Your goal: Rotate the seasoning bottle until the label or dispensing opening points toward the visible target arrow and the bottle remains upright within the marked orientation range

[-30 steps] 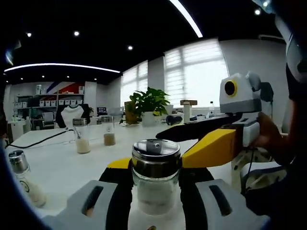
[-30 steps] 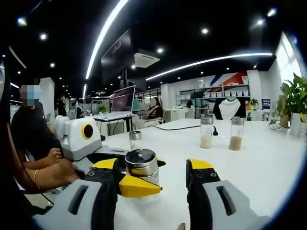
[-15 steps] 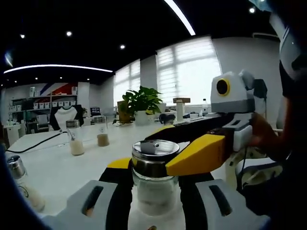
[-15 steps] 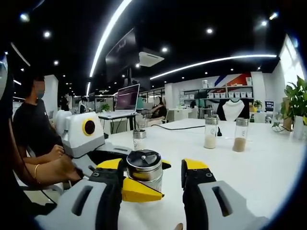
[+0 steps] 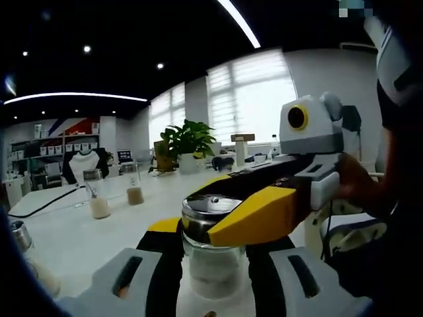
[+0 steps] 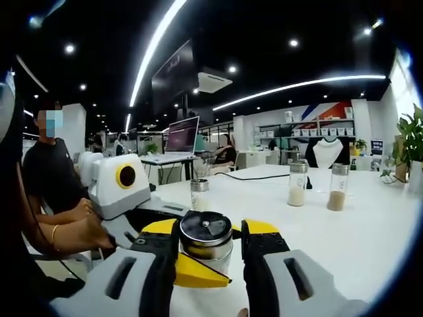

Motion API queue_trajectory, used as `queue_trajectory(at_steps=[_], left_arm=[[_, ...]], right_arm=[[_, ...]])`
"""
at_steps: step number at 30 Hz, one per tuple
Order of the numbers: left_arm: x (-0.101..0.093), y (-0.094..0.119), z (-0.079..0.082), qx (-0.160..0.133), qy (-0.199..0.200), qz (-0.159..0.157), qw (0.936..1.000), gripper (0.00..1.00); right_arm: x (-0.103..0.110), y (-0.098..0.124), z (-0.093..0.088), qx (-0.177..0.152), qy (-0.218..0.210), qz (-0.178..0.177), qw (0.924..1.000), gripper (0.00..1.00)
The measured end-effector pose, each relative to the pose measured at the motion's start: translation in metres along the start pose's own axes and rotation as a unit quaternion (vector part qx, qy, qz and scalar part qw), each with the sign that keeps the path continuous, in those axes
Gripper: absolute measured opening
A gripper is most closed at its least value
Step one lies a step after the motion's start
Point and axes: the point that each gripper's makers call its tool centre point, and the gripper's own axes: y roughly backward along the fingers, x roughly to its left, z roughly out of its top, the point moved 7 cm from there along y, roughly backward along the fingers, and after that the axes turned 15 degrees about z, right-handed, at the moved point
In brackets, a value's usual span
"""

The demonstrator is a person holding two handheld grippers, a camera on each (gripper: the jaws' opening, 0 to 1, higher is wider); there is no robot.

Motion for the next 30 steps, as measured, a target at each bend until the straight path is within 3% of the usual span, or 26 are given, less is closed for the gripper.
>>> queue_trajectory(at_steps=[18,27,30], left_arm=[[-0.007,-0.001,-0.002,0.003,-0.006,-0.016,0.9998,0.38],[-0.006,0.001,-0.003,0.005,-0.010,0.004,0.9999,0.38],[-0.006,0.001,-0.004,0.009,-0.011,0.015,0.9998,0.38]], right_arm=[[0.011,-0.002,-0.008,-0.006,-0.002,0.004,1.0000,0.31],[0.020,-0.005,-0.010,-0.009,-0.008,-0.004,0.9999,0.30],[0.014,-0.007,-0.011,-0.002,-0.017,-0.012,0.9998,0.30]])
